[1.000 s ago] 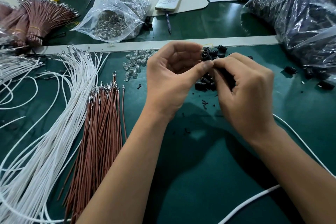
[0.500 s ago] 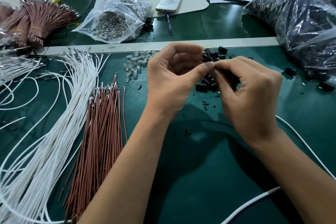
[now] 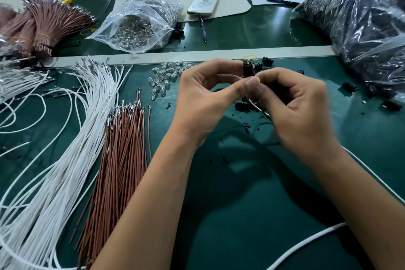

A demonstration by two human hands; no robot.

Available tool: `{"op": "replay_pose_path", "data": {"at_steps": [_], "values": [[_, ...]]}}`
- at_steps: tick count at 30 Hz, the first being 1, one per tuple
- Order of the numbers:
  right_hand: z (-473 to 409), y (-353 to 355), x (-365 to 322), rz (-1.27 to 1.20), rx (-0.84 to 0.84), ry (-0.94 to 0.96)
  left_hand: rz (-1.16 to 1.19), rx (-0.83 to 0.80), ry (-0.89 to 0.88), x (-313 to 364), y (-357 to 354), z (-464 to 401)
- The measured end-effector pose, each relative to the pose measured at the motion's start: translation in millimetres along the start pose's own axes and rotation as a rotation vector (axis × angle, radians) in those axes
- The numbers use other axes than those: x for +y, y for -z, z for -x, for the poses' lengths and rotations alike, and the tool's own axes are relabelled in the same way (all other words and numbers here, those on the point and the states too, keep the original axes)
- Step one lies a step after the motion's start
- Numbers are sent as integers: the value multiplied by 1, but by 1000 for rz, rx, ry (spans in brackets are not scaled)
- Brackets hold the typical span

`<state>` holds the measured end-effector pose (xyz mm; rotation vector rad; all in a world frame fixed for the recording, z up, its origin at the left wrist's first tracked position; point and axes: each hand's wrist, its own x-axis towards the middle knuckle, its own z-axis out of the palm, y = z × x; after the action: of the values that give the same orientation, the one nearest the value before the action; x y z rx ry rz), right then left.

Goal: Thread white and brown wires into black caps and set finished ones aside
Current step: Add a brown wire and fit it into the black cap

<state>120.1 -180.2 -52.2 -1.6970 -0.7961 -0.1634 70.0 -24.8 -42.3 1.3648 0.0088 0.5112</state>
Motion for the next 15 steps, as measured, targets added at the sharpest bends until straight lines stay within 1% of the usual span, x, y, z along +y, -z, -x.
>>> {"op": "replay_pose_path", "data": {"at_steps": [2, 5, 15], "values": [[-2, 2, 0, -114, -45, -44, 17, -36, 7, 1, 2, 1], [-3, 4, -1, -175, -85, -72, 47, -62, 15, 2, 4, 2], [-2, 4, -1, -66, -48, -64, 39, -34, 73, 4, 5, 2]]}}
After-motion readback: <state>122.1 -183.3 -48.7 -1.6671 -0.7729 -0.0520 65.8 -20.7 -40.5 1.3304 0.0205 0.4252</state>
